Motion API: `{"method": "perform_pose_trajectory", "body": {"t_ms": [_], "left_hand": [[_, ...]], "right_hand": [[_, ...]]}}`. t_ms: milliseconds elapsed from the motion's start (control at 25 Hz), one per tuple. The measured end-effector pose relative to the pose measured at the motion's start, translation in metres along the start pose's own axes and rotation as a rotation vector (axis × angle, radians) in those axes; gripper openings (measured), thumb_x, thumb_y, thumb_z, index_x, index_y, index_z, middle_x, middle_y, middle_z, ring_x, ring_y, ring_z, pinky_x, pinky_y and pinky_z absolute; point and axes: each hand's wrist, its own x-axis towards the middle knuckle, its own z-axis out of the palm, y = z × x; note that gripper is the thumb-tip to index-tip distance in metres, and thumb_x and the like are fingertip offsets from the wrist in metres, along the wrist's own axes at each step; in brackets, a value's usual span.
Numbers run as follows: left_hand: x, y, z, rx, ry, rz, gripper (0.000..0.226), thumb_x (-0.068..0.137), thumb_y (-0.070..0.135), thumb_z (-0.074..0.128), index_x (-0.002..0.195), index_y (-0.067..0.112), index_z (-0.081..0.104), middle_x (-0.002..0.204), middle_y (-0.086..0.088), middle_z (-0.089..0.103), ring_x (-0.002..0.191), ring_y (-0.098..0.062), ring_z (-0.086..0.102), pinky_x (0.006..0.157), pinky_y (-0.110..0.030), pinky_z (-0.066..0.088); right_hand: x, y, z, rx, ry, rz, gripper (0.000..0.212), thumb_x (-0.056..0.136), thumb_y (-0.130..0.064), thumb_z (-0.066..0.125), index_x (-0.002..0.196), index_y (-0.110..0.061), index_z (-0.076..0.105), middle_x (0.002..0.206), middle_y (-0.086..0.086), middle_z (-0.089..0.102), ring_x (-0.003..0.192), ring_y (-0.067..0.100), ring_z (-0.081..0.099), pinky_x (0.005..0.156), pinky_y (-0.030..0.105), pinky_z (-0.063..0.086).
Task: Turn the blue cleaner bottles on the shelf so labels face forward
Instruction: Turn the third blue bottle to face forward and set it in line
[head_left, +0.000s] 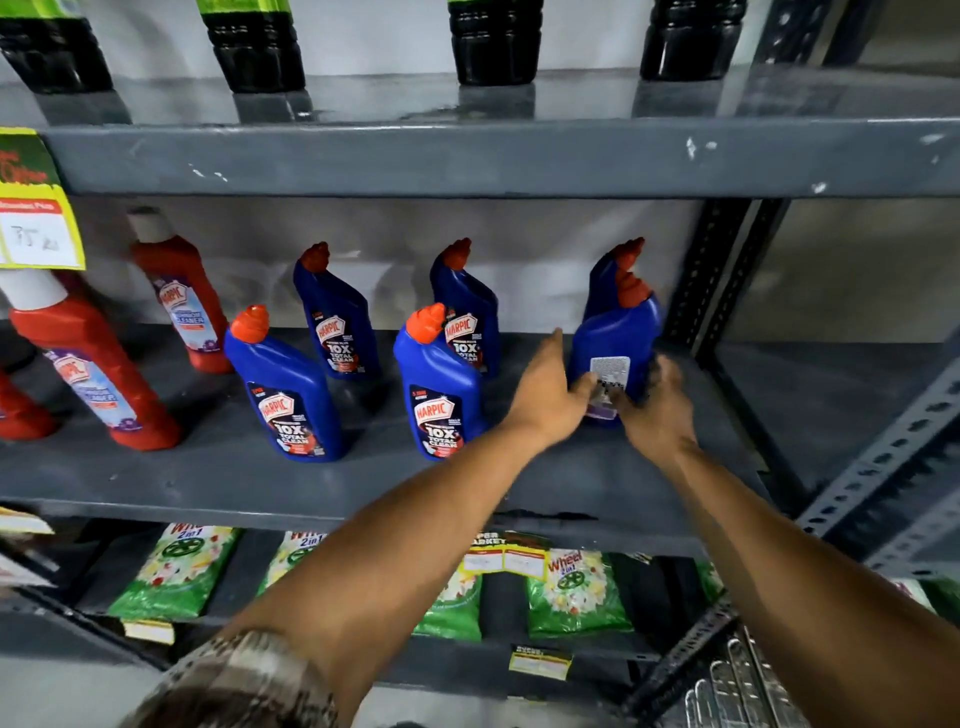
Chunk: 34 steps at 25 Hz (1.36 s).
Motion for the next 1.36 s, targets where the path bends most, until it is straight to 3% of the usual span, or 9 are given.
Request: {"method": "perform_pose_trajectory", "body": {"t_ms": [200,320,520,800,880,1040,1120,1200,1360], "left_hand": [[0.037,-0.004,-0.007,0.064,-0.131,-0.013,0.054,0.093,0.023,0.055,0.141,0.011,0.034,0.144,-0.012,0.047,0.132,-0.025,0.044,0.098,-0.022,0.029],[0.046,-0.003,-0.011,0.033,-0.134,-0.011,0.049,0.092,0.021,0.057,0.138,0.013,0.041,0.139,-0.012,0.053,0.127,-0.026,0.05,0.106,-0.032,0.039],[0.05,-0.006,-0.007,0.082,-0.092,0.013,0.035,0.089,0.026,0.06,0.122,0.017,0.054,0.116,-0.01,0.067,0.103,-0.024,0.062,0.094,-0.044,0.051],[0.048,-0.004,-0.001,-0.046,-0.003,0.004,0.034,0.083,0.021,0.068,0.115,0.013,0.057,0.111,-0.01,0.069,0.099,-0.024,0.066,0.09,-0.04,0.054],[0.046,-0.004,0.002,0.004,-0.02,0.046,0.025,0.079,0.026,0.071,0.101,0.017,0.061,0.1,-0.006,0.072,0.088,-0.02,0.068,0.083,-0.038,0.056],[0.042,-0.001,0.009,-0.059,-0.007,-0.043,0.017,0.073,0.039,0.071,0.076,0.025,0.062,0.075,0.005,0.07,0.071,-0.011,0.067,0.074,-0.035,0.058],[0.043,-0.001,0.01,-0.109,-0.043,-0.051,0.011,0.078,0.03,0.063,0.072,0.021,0.066,0.072,0.003,0.071,0.07,-0.012,0.068,0.074,-0.036,0.057],[0.044,0.003,0.007,-0.13,-0.036,-0.024,0.002,0.08,0.024,0.064,0.078,0.023,0.064,0.076,0.007,0.068,0.074,-0.01,0.065,0.072,-0.03,0.052],[0.052,0.012,0.0,-0.274,-0.087,-0.022,0.041,0.083,0.018,0.067,0.121,0.016,0.05,0.102,0.015,0.054,0.1,-0.014,0.059,0.084,-0.029,0.049]], "right_hand": [[0.006,0.009,-0.007,-0.023,-0.012,-0.039,0.036,0.083,-0.025,0.069,0.115,-0.018,0.056,0.095,-0.008,0.064,0.083,0.013,0.062,0.066,0.016,0.041],[0.007,0.014,-0.008,-0.01,-0.008,-0.105,0.03,0.084,-0.024,0.068,0.113,-0.019,0.06,0.091,-0.006,0.064,0.082,0.016,0.063,0.074,0.027,0.048],[0.006,0.017,-0.009,0.039,0.053,-0.032,0.045,0.082,-0.026,0.074,0.119,-0.013,0.052,0.089,-0.01,0.059,0.076,0.001,0.057,0.062,-0.002,0.038],[0.004,0.019,-0.008,-0.029,0.124,-0.069,0.028,0.085,-0.024,0.069,0.109,-0.013,0.058,0.1,0.004,0.066,0.086,0.015,0.064,0.075,0.012,0.048],[0.003,0.018,-0.008,-0.079,0.107,-0.087,0.038,0.083,-0.016,0.065,0.12,-0.013,0.058,0.11,0.008,0.066,0.094,0.022,0.066,0.085,0.032,0.053],[-0.01,0.014,-0.005,-0.017,-0.119,-0.083,0.081,0.068,-0.035,0.079,0.136,-0.033,0.035,0.113,-0.026,0.054,0.094,-0.011,0.055,0.076,0.005,0.042],[-0.009,0.016,-0.002,-0.013,-0.089,-0.078,0.079,0.063,-0.042,0.083,0.129,-0.029,0.042,0.115,-0.013,0.058,0.098,-0.001,0.059,0.082,0.015,0.049],[-0.005,0.016,-0.003,-0.021,-0.058,-0.06,0.07,0.065,-0.039,0.082,0.124,-0.023,0.048,0.111,-0.003,0.059,0.097,0.015,0.061,0.079,0.023,0.051],[0.004,0.019,-0.013,0.095,-0.159,0.004,0.06,0.07,-0.023,0.078,0.12,-0.028,0.045,0.105,-0.009,0.061,0.097,0.016,0.063,0.077,0.023,0.05]]}}
